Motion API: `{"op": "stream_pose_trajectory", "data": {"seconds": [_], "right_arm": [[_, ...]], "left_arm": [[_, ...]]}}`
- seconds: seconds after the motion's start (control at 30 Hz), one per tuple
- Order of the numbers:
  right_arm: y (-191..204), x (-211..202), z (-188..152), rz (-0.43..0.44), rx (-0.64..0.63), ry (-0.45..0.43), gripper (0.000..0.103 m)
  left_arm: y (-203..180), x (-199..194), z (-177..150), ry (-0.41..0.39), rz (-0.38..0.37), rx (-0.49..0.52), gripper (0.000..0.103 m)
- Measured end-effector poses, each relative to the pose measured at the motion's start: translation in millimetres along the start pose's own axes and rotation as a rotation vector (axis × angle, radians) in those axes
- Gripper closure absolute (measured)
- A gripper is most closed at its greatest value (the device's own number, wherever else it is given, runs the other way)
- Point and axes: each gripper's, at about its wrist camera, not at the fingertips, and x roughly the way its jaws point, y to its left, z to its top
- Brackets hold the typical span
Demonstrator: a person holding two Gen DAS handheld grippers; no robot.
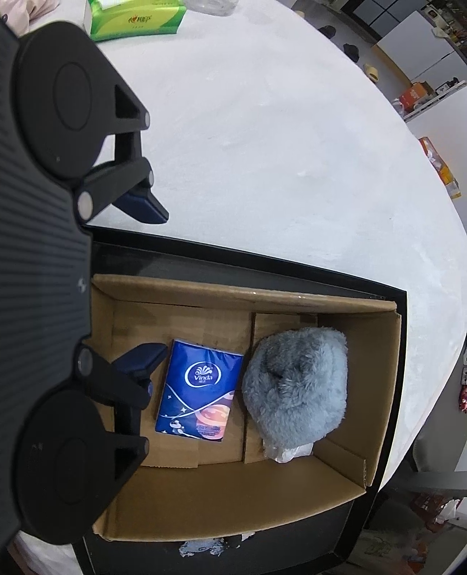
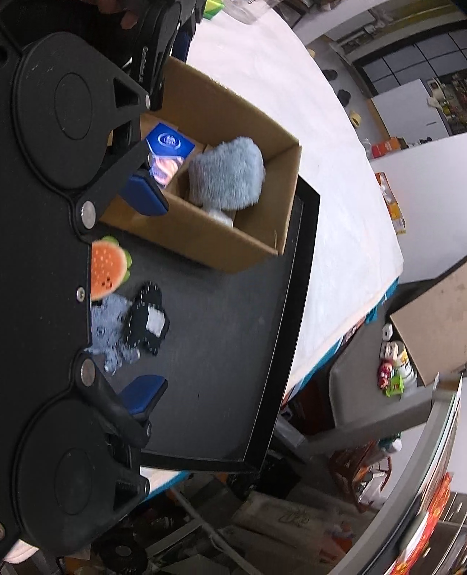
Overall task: Organize soft objects
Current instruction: 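Move the right tool back to the grey denim plush on the tray, then close the right tool on the grey denim plush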
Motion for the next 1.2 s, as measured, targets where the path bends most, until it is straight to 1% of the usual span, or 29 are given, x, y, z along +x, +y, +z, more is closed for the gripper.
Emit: {"op": "stream_pose_trajectory", "data": {"seconds": [0.07, 0.13, 0.33, 0.47, 0.53, 0.57, 0.63, 0.87, 1.03, 1.13, 1.2], "right_arm": [[-6.0, 1.0, -1.6, -0.003, 0.008, 0.001, 0.004], [-11.1, 2.8, -3.5, -0.005, 0.015, 0.004, 0.004], [-28.4, 15.0, -11.9, -0.001, 0.074, 0.022, 0.004], [-37.6, 24.8, -17.2, -0.014, 0.100, 0.050, 0.005], [-43.2, 30.4, -18.8, -0.015, 0.123, 0.072, 0.010], [-46.2, 32.7, -19.6, -0.008, 0.135, 0.083, 0.011], [-49.4, 37.8, -21.9, 0.012, 0.150, 0.101, 0.017], [-48.2, 55.4, -28.6, 0.060, 0.147, 0.160, 0.025], [-53.4, 68.3, -32.4, 0.065, 0.161, 0.207, 0.041], [-60.3, 78.4, -36.2, 0.062, 0.193, 0.249, 0.045], [-59.1, 77.8, -36.4, 0.061, 0.179, 0.239, 0.046]], "left_arm": [[-3.2, -0.2, 0.6, -0.006, 0.008, 0.006, 0.023], [-5.6, -1.1, 1.0, -0.011, 0.013, 0.013, 0.021], [-15.0, 0.0, 1.3, 0.006, 0.020, 0.030, 0.020], [-22.5, 1.7, 2.1, 0.013, 0.031, 0.043, 0.020], [-26.1, 3.3, 3.2, 0.018, 0.035, 0.048, 0.020], [-27.2, 3.3, 3.2, 0.019, 0.038, 0.049, 0.020], [-30.4, 4.8, 4.3, 0.024, 0.045, 0.054, 0.020], [-37.7, 9.9, 4.9, 0.040, 0.066, 0.067, 0.020], [-42.8, 12.0, 6.9, 0.050, 0.078, 0.073, 0.020], [-45.0, 12.6, 8.1, 0.052, 0.082, 0.072, 0.020], [-46.9, 12.8, 8.4, 0.053, 0.083, 0.073, 0.020]]}}
